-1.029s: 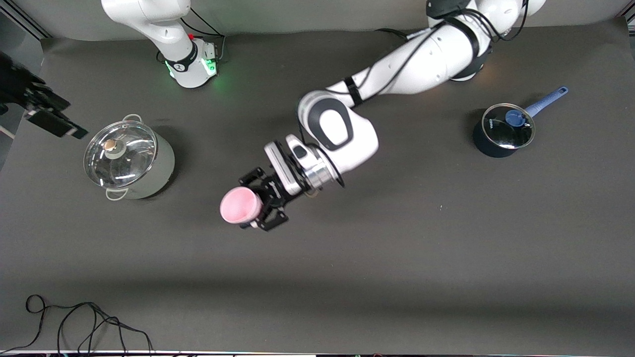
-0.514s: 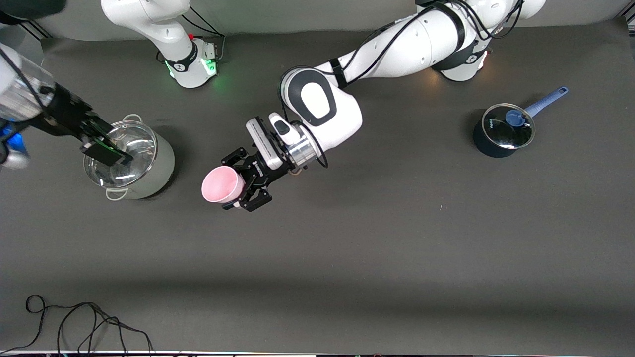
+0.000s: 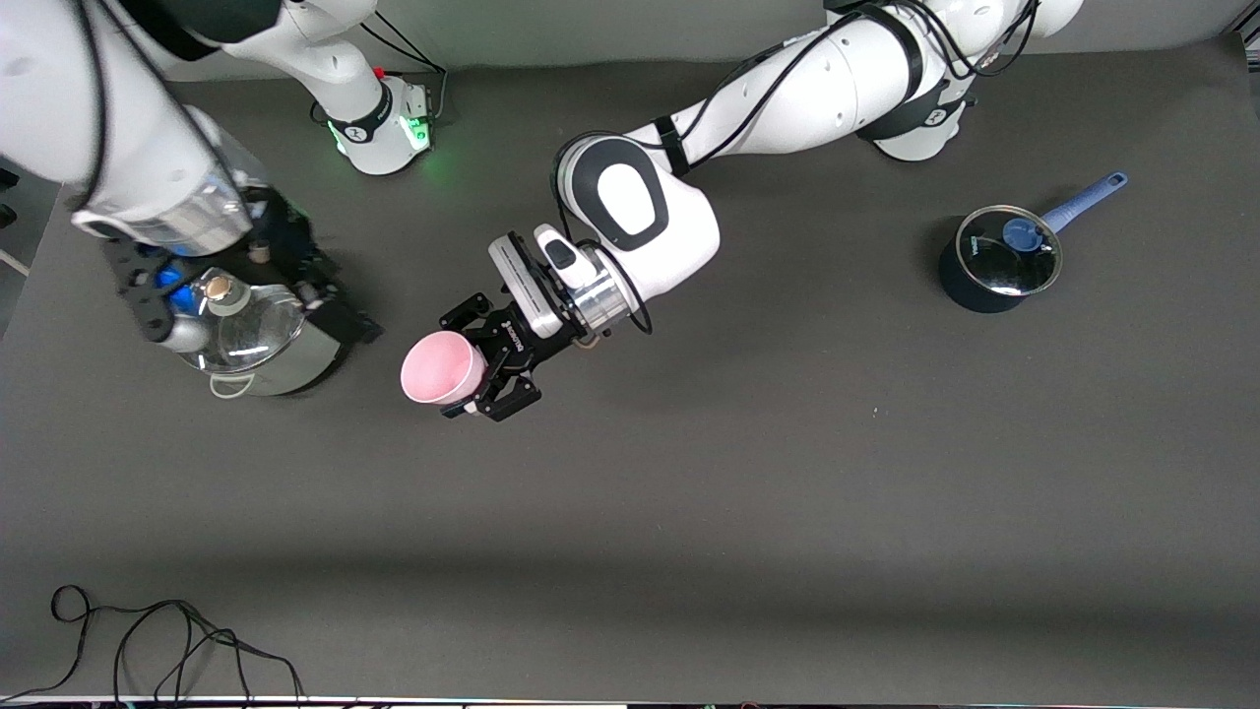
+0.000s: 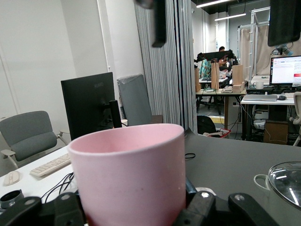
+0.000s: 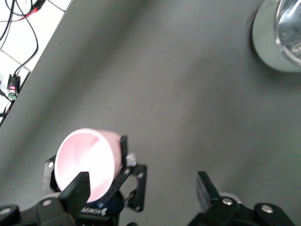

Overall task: Transfer pink cup from left to right arm
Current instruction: 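Close the right gripper on the cup rim beside the left gripper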

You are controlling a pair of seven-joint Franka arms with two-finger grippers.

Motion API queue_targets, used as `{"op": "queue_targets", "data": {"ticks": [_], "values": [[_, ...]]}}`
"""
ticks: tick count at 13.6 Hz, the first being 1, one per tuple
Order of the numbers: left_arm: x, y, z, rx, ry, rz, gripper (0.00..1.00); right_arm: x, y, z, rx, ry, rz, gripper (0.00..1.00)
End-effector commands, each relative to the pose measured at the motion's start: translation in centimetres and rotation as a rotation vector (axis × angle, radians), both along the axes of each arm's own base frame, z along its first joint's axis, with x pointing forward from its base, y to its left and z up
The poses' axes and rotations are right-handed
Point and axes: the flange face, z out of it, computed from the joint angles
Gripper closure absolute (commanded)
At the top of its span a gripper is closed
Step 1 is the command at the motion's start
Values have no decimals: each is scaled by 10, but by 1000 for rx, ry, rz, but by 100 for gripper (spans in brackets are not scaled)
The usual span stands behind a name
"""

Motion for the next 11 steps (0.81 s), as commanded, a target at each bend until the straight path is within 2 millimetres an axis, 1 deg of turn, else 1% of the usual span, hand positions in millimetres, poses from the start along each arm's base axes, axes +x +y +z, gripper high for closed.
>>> {"op": "queue_targets", "data": {"ticks": [1, 2, 5, 6, 8, 11], "values": [[-4, -1, 12, -4, 0, 20, 100, 4, 21, -2, 4, 4, -22, 0], [-4, 0, 12, -5, 0, 21, 100, 5, 22, -6, 1, 11, -21, 0], [-4, -1, 12, -4, 0, 20, 100, 6, 22, -10, 0, 19, -17, 0], [-4, -1, 12, -4, 0, 20, 100, 6, 22, -15, -1, 28, -15, 0], [-3, 0, 12, -4, 0, 22, 100, 13, 20, -30, 23, 37, -28, 0], [-3, 0, 12, -3, 0, 22, 100, 19, 19, -39, 55, 36, -44, 0]]}}
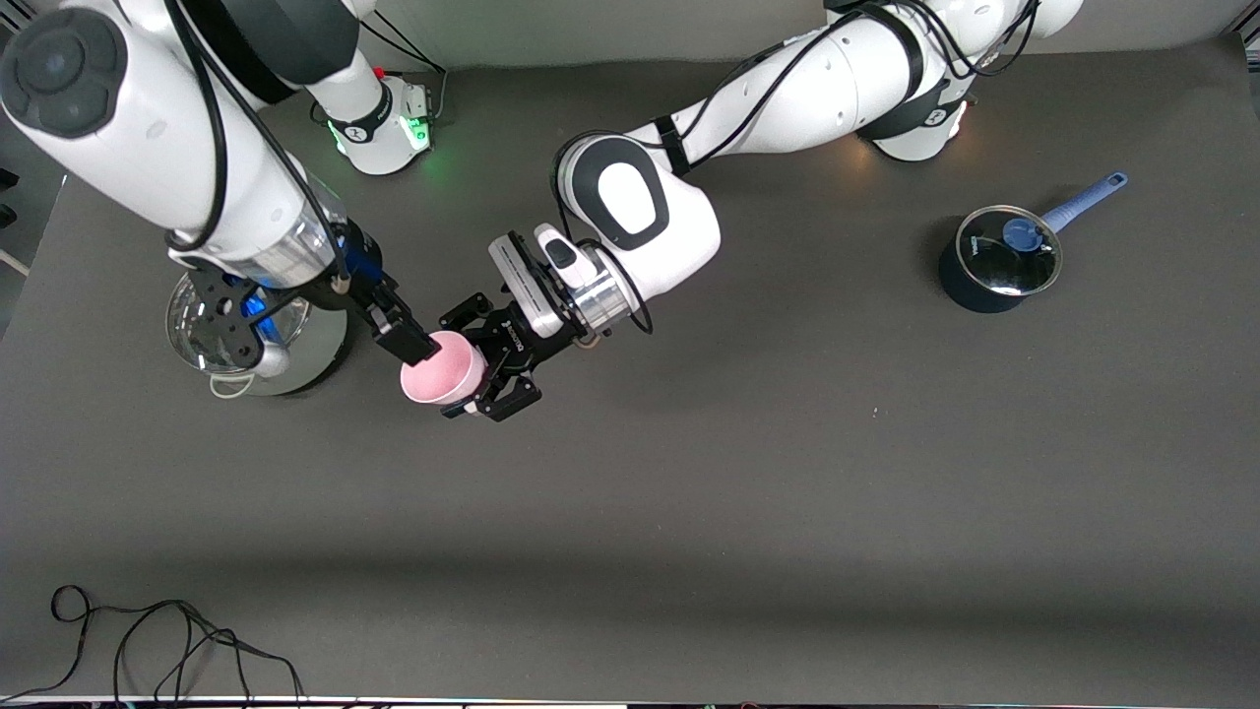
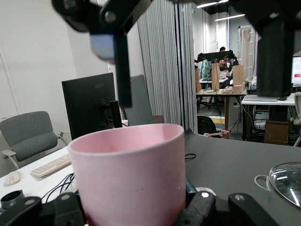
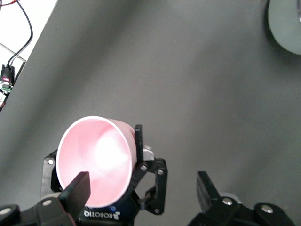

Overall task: Transfer pink cup from left to right arm
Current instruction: 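Close the right gripper on the cup rim beside the left gripper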

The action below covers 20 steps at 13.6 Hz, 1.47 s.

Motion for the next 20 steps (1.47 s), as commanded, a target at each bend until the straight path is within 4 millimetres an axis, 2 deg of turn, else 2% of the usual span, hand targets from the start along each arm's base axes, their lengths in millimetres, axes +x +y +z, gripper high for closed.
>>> {"op": "queue_targets", "data": {"ticks": [1, 7, 9, 10, 11, 12, 13, 14, 20], "values": [[-4, 0, 12, -5, 0, 20, 100, 3, -2, -9, 38, 11, -29, 0], [-4, 0, 12, -5, 0, 20, 100, 9, -2, -19, 40, 4, -46, 1], [-4, 0, 12, -5, 0, 20, 100, 9, -2, -19, 44, 0, -51, 6], [-4, 0, 12, -5, 0, 20, 100, 9, -2, -19, 45, -1, -53, 23], [-4, 0, 12, -5, 0, 20, 100, 9, -2, -18, 46, -1, -53, 56], [-4, 0, 12, -5, 0, 20, 100, 9, -1, -18, 47, -2, -53, 80], [-4, 0, 12, -5, 0, 20, 100, 9, -1, -18, 47, -2, -53, 94], [-4, 0, 14, -6, -1, 20, 100, 9, -1, -17, 47, -3, -54, 100], [-4, 1, 18, -20, 10, 24, 100, 9, -1, -16, 49, -6, -53, 100]]}}
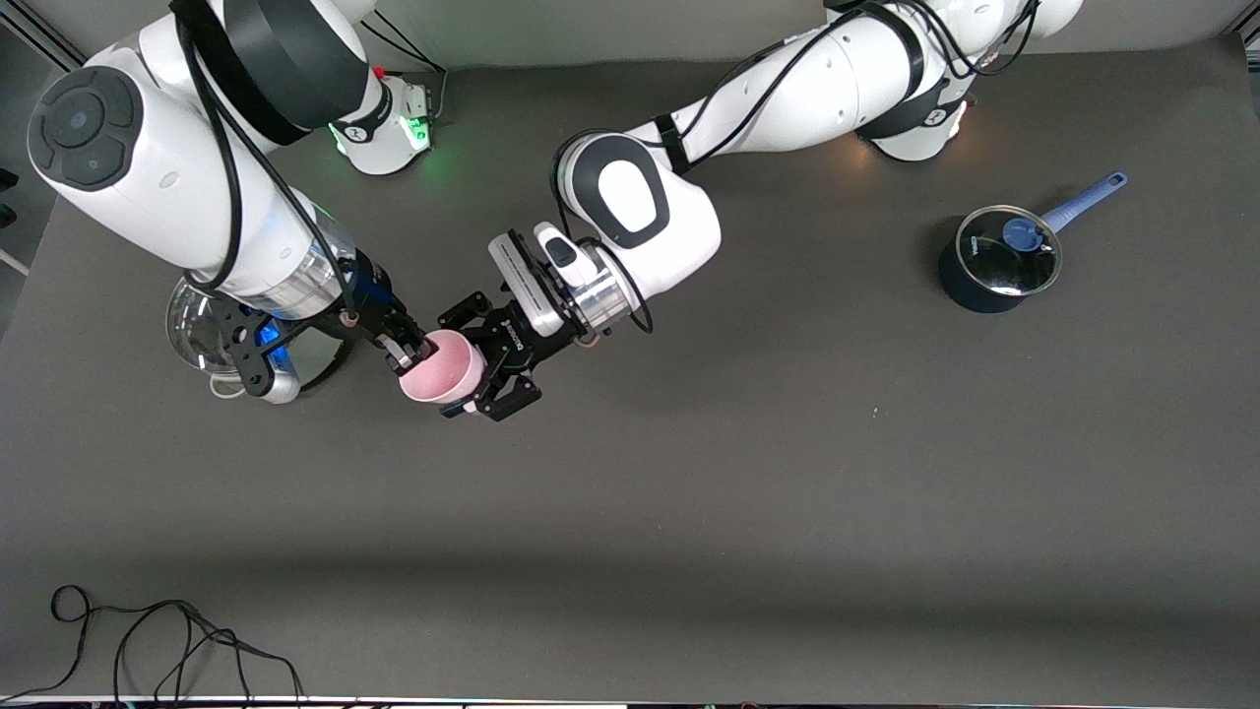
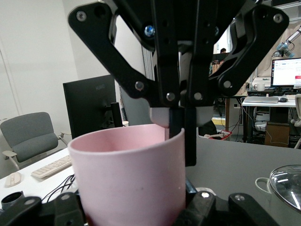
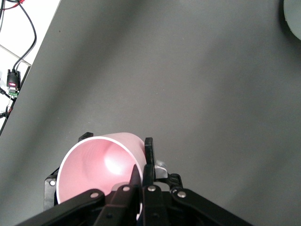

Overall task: Transfer pink cup from left to right arm
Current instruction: 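Close the right gripper on the cup rim beside the left gripper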

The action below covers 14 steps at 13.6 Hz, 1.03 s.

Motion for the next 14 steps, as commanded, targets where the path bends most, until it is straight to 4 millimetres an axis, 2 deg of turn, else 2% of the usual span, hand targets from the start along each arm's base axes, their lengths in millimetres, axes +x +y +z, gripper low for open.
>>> {"op": "queue_targets", "data": {"ticks": [1, 3, 5, 6, 7, 9, 12, 14], "values": [[-4, 1, 15, -13, 10, 21, 100, -1, 1, 4, 25, 2, -20, 100], [-2, 4, 18, -7, 6, 32, 100, -1, 0, 6, 25, -1, -22, 100], [2, 15, 28, 32, -21, 78, 100, -2, 1, 6, 25, -1, -20, 100], [8, 21, 29, 57, -52, 89, 14, -1, 0, 6, 25, -1, -22, 100], [12, 25, 32, 75, -82, 99, 0, -1, 0, 5, 23, -2, -22, 100], [11, 25, 37, 71, -86, 96, 0, 0, -2, 6, 19, -6, -24, 100], [17, 31, 38, 77, -94, 107, 0, 10, -26, 8, 7, -19, -45, 100], [33, 47, 35, 94, -101, 128, 0, 20, -50, 10, -13, -42, -53, 100]]}}
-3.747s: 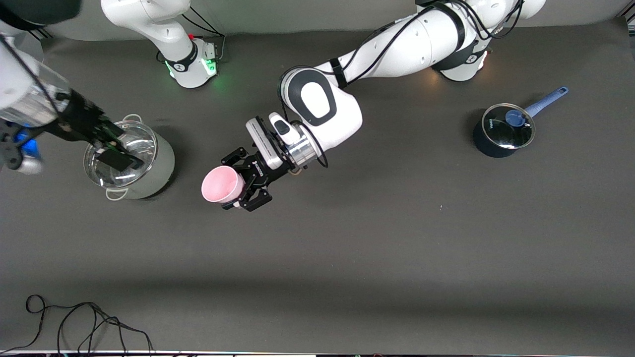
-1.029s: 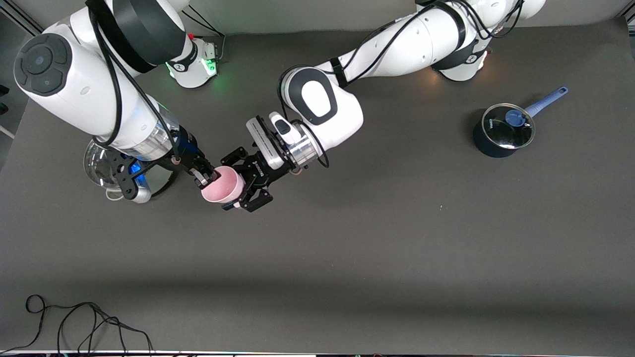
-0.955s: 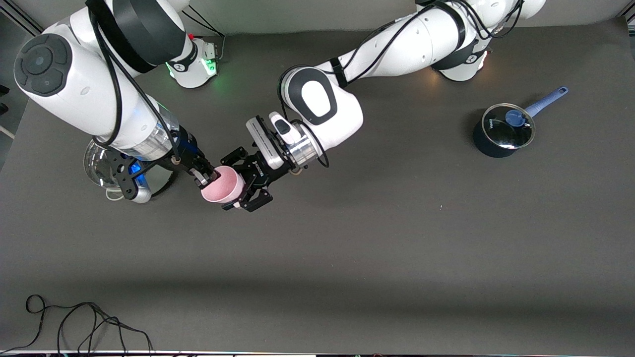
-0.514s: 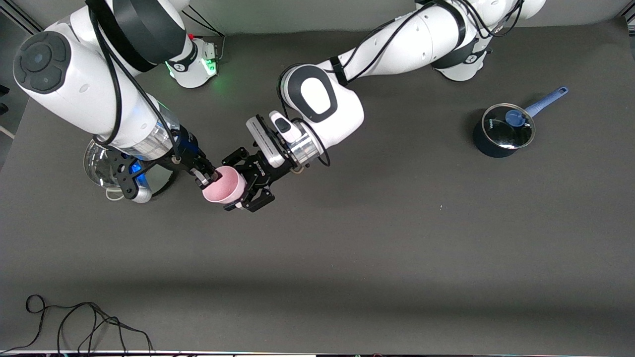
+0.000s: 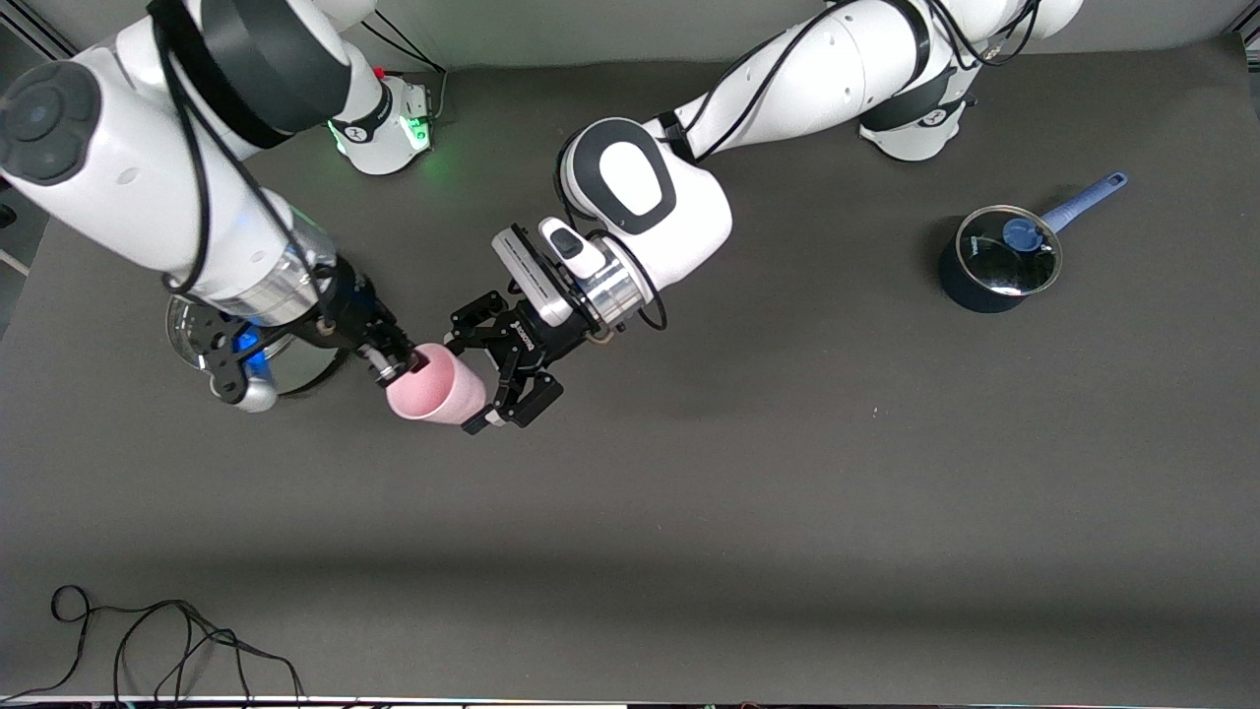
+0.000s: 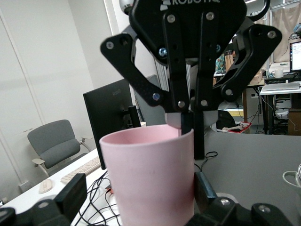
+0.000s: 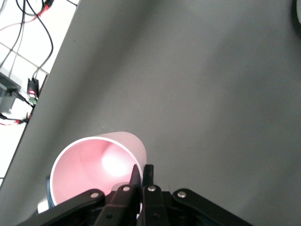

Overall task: Transfer pink cup from left to right arm
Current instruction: 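Open the left gripper and withdraw it while the right gripper holds the cup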

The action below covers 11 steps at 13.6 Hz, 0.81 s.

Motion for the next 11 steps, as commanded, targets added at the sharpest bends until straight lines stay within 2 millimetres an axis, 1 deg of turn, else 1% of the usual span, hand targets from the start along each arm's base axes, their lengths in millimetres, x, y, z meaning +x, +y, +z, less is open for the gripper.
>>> {"op": "queue_targets", "data": {"ticks": [1, 2, 3, 5, 6, 7, 8, 9, 10, 11], "values": [[36, 45, 11, 30, -24, 75, 0, 11, -46, 2, -43, 7, -5, 100], [52, 60, 9, 34, -43, 59, 0, 17, -66, 2, -45, 2, 2, 100], [71, 80, 5, 33, -50, 50, 0, 23, -86, 2, -49, -4, 6, 100], [101, 121, 2, 42, -85, -15, 0, 34, -136, 0, -92, -19, 26, 100], [117, 149, -1, 44, -104, -64, 0, 39, -169, -1, -101, -27, 48, 100], [131, 177, -8, 45, -122, -126, 0, 45, -201, -7, -109, -26, 79, 100], [146, 212, -16, 54, -141, -181, 0, 48, -236, -9, -117, -32, 116, 100], [163, 252, -24, 70, -173, -242, 0, 48, -271, -10, -130, -42, 172, 100], [177, 288, -29, 92, -217, -318, 0, 47, -304, -10, -161, -60, 276, 100], [189, 328, -36, 134, -231, -380, 0, 46, -325, -10, -180, -71, 387, 100]]}}
